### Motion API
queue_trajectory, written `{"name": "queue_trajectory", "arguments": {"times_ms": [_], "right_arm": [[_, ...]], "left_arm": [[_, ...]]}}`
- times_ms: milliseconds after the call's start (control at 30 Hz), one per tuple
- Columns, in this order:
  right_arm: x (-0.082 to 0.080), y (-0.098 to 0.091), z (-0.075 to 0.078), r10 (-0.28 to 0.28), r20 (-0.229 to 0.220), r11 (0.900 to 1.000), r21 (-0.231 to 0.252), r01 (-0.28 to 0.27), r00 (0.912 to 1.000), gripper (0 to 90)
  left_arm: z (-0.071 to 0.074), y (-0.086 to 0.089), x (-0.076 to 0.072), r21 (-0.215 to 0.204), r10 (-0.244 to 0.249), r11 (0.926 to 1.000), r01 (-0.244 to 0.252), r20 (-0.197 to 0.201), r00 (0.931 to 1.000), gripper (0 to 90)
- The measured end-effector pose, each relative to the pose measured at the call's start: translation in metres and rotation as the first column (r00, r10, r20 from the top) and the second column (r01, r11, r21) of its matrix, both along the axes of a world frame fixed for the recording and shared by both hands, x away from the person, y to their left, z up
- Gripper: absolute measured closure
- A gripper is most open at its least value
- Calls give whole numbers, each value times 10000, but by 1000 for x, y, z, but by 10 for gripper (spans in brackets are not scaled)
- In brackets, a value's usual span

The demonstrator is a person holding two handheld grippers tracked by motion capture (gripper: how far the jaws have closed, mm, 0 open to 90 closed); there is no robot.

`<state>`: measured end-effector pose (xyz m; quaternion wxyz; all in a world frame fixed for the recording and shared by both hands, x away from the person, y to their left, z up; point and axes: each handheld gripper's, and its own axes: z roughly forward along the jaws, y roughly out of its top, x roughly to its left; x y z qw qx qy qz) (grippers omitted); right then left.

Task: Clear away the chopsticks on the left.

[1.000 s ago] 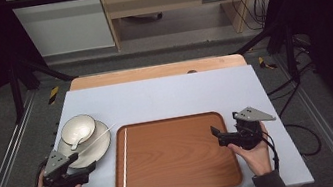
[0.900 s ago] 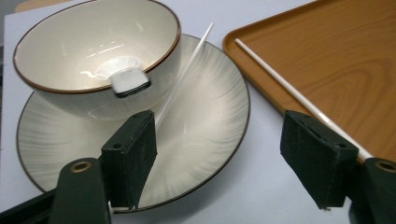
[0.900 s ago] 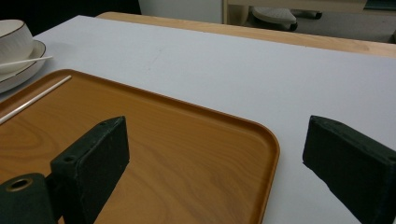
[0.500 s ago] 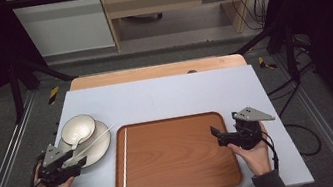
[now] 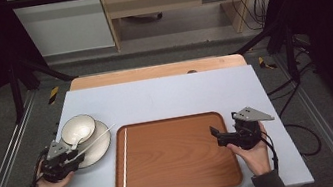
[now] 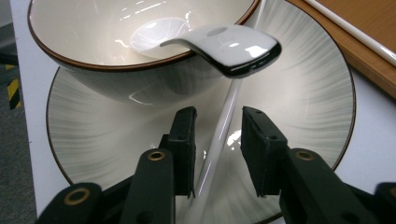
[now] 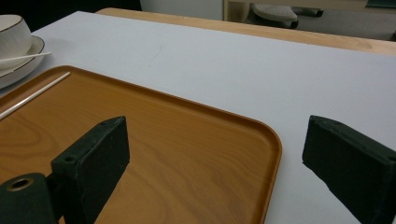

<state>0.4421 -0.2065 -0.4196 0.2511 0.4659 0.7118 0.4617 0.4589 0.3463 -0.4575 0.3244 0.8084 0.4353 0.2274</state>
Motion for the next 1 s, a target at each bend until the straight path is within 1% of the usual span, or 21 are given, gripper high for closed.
{"name": "queue_trajectory", "arguments": {"times_ms": [233, 333, 400, 467, 533, 567, 600, 633, 667, 833, 867, 1000], "right_arm": [[0, 0, 0, -19, -25, 10000, 4, 19, 10000, 75], [0, 0, 0, -17, -30, 10000, 10, 18, 10000, 75], [0, 0, 0, -26, -22, 10000, 5, 26, 10000, 75], [0, -1, 0, -28, -22, 10000, 5, 28, 10000, 75], [0, -1, 0, -48, -46, 10000, 67, 49, 10000, 75], [0, -1, -1, -46, -45, 10000, 30, 46, 10000, 75], [1, -1, -1, -40, -33, 10000, 5, 40, 10000, 74], [1, -1, -1, -40, -33, 10000, 5, 40, 10000, 74], [0, -1, -1, -38, -51, 10000, 72, 39, 10000, 75], [1, -1, -1, -33, -82, 10000, 28, 34, 10000, 74], [1, -1, -1, -29, -86, 10000, 24, 29, 10000, 74], [0, -1, -1, -25, -80, 10000, 36, 26, 10000, 74]], "left_arm": [[1, -1, -1, -140, -128, 9998, 127, -92, 9999, 739], [1, -2, -2, -141, -156, 9998, 155, -92, 9998, 747], [1, -2, -2, -118, -223, 9997, 221, -147, 9996, 773], [1, -3, -2, -163, -200, 9997, 199, -106, 9997, 790], [2, -3, -3, -133, -307, 9994, 305, -204, 9993, 801], [2, -4, -3, -225, -307, 9993, 304, -142, 9994, 808], [2, -5, -3, -183, -342, 9993, 340, -134, 9993, 815], [2, -5, -3, -183, -342, 9993, 340, -134, 9993, 820], [3, -5, -3, -198, -417, 9990, 413, -214, 9989, 824], [2, -7, -5, -302, -326, 9990, 320, -191, 9993, 835], [3, -7, -5, -261, -371, 9990, 364, -258, 9990, 836], [4, -9, -7, -349, -422, 9985, 411, -303, 9986, 838]]}}
